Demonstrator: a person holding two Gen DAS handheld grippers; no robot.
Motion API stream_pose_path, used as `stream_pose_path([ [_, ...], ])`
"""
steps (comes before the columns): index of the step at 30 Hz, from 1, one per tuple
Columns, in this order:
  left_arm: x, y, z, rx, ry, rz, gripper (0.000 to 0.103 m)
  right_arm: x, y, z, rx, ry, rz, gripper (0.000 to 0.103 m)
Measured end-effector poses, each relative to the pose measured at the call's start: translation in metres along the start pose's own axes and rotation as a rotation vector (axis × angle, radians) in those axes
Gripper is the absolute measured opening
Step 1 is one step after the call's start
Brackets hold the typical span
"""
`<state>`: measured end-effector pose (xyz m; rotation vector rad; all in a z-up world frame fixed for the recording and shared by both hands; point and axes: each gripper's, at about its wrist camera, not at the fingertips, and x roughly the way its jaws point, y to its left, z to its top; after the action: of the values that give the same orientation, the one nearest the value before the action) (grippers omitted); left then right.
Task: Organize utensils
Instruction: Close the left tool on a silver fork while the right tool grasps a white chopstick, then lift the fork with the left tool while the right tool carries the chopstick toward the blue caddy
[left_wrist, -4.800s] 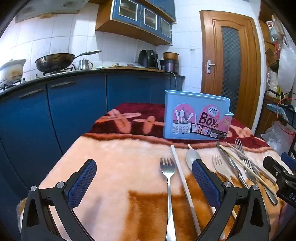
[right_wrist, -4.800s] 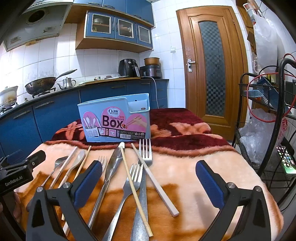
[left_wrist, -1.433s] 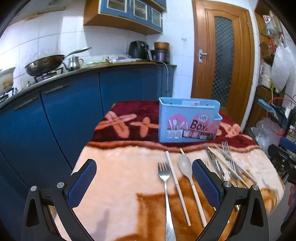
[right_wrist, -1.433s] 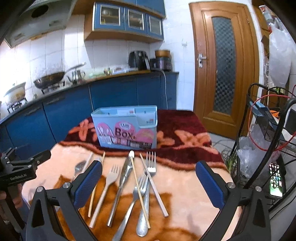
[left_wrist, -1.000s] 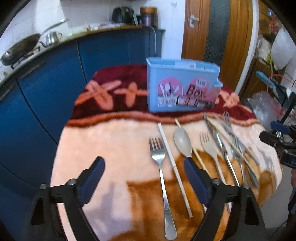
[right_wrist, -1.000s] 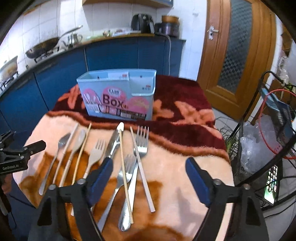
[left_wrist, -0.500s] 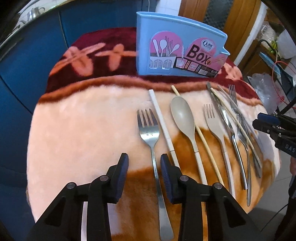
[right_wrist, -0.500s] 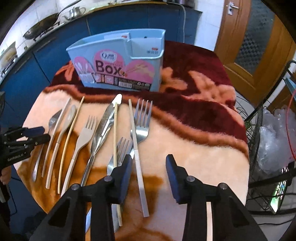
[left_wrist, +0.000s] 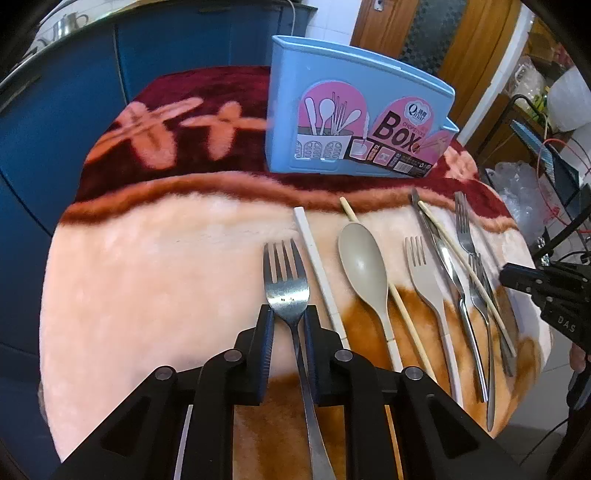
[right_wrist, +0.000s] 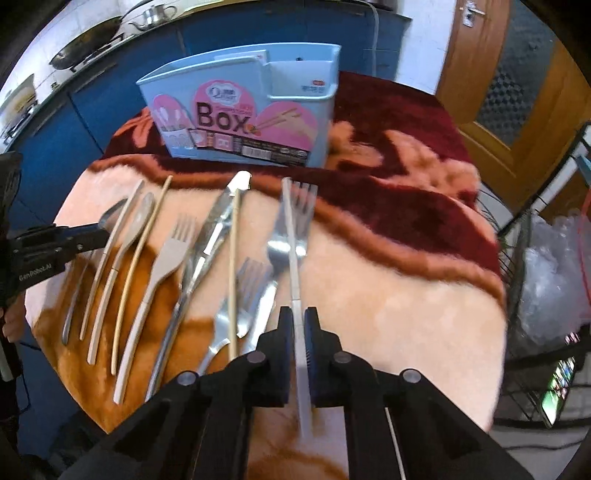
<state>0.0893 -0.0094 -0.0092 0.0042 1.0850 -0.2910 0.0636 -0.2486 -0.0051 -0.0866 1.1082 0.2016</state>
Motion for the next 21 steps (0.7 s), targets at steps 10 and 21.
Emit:
stream_pose_path([
  [10,0.008,0.000,0.008,0.036,0.077,-0.039,0.013,0.016,-0.021,0.003,0.054,0.127,0.022,0.009],
  [21,0.015,0.006,0.017,0.114,0.076,-0.205,0.010,0.033,-0.021,0.034,0.033,0.203,0.050,0.009],
])
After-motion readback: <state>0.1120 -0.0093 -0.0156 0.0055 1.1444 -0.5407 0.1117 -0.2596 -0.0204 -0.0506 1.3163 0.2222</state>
